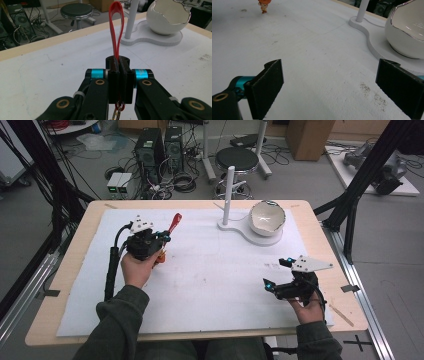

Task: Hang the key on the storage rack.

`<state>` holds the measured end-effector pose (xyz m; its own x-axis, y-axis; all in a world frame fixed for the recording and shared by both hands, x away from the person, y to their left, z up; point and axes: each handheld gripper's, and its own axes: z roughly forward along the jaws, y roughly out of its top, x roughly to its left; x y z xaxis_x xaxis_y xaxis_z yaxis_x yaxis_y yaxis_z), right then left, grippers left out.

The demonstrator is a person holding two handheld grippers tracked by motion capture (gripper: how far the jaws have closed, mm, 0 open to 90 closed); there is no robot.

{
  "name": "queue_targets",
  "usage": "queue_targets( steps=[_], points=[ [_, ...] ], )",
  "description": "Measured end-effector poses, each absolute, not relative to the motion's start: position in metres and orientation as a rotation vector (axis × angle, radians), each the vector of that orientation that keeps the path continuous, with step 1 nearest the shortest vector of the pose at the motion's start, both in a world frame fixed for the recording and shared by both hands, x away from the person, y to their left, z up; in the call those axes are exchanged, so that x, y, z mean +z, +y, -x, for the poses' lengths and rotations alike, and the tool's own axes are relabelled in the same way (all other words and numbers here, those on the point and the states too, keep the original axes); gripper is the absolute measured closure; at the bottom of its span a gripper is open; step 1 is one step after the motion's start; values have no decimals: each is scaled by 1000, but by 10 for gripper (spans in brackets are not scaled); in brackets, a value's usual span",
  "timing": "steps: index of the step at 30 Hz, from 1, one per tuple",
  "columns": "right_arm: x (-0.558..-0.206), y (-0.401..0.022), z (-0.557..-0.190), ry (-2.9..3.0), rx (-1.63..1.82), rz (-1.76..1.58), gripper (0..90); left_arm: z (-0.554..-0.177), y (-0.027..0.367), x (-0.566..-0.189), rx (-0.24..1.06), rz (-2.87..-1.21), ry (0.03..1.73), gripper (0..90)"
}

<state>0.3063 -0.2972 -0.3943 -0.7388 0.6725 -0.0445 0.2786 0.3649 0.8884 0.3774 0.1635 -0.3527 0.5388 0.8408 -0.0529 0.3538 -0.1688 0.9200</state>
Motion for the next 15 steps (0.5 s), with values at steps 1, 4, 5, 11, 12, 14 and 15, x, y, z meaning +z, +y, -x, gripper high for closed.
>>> queue_targets(
  steps=[1,4,5,11,12,14,15],
  points=[
    [-394,-297,-306,2230,1335,-826,67,-378,163,-352,592,-1745,1001,865],
    [-394,-297,-306,2227,1337,-829,67,-377,164,-350,598,-1744,997,865],
    [-394,-297,-306,2227,1337,-829,68,-377,164,-350,596,-1741,993,866],
    [-394,-296,-306,2231,1333,-827,67,-376,163,-347,597,-1731,988,866],
    [-394,-296,-306,2231,1333,-826,67,-376,163,-346,596,-1732,985,866],
    [-394,-296,-306,2232,1332,-826,67,-376,162,-345,596,-1728,981,865],
    [-394,-296,-306,2232,1332,-826,67,-376,162,-344,596,-1730,978,866]
  ],
)
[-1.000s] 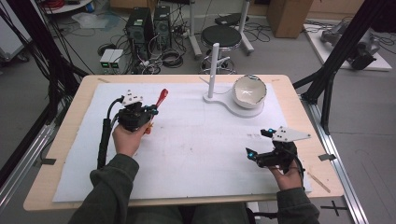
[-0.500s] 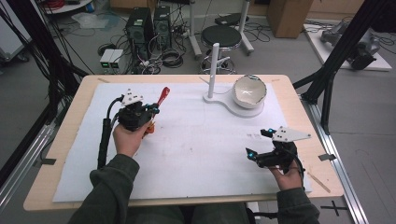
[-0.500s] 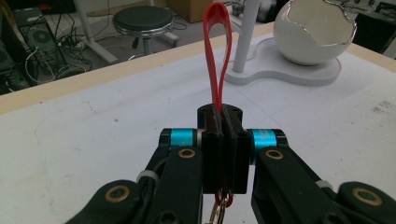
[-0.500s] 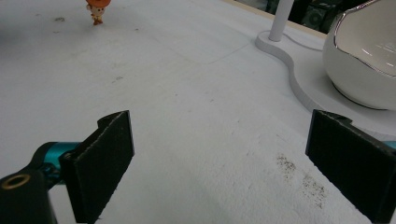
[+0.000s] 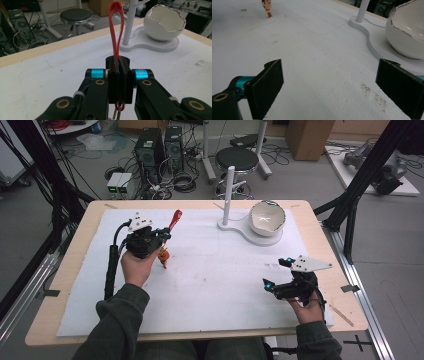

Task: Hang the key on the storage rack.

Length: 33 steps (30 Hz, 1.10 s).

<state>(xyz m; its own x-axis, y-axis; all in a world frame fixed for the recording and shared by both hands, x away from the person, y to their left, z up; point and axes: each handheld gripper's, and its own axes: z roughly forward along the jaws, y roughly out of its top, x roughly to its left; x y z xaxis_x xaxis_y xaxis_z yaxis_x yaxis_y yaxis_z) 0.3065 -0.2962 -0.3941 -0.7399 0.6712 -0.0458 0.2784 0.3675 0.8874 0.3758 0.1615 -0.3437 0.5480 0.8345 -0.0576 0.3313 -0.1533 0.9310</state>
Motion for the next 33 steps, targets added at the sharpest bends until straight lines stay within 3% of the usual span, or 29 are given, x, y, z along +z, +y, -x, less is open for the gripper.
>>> queue_targets(
  steps=[33],
  points=[
    [-394,-297,-306,2229,1339,-829,67,-384,133,-323,585,-1736,909,866]
  ],
)
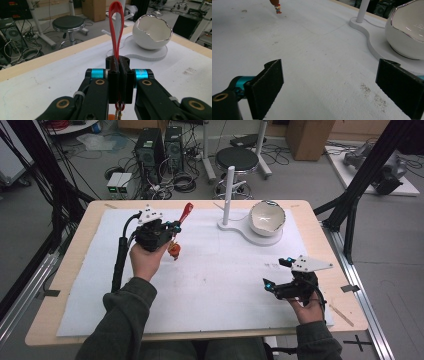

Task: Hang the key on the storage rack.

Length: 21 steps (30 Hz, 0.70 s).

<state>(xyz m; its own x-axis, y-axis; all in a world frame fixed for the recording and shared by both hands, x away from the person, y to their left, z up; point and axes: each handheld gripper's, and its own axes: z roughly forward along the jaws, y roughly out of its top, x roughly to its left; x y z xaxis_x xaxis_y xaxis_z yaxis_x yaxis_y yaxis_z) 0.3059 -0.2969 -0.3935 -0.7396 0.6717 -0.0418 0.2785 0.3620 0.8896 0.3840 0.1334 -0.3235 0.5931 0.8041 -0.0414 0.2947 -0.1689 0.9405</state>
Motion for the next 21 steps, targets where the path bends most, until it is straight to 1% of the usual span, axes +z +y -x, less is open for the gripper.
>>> queue_targets(
  steps=[21],
  points=[
    [-393,-298,-306,2223,1348,-830,67,-397,107,-315,568,-1766,876,866]
  ],
)
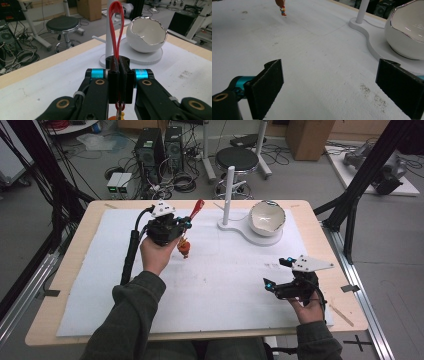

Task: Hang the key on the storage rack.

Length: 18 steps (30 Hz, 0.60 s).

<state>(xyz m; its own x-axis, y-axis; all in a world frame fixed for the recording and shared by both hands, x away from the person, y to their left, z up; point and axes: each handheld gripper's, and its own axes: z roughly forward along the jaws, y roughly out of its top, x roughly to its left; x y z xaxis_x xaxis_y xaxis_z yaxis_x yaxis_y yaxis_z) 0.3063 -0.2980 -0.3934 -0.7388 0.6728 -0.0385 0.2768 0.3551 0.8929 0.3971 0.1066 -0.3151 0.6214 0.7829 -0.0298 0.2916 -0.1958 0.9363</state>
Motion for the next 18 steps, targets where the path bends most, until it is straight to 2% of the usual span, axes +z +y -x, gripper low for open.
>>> queue_targets(
  steps=[18],
  points=[
    [-393,-300,-306,2216,1363,-833,68,-408,87,-313,555,-1781,865,866]
  ],
)
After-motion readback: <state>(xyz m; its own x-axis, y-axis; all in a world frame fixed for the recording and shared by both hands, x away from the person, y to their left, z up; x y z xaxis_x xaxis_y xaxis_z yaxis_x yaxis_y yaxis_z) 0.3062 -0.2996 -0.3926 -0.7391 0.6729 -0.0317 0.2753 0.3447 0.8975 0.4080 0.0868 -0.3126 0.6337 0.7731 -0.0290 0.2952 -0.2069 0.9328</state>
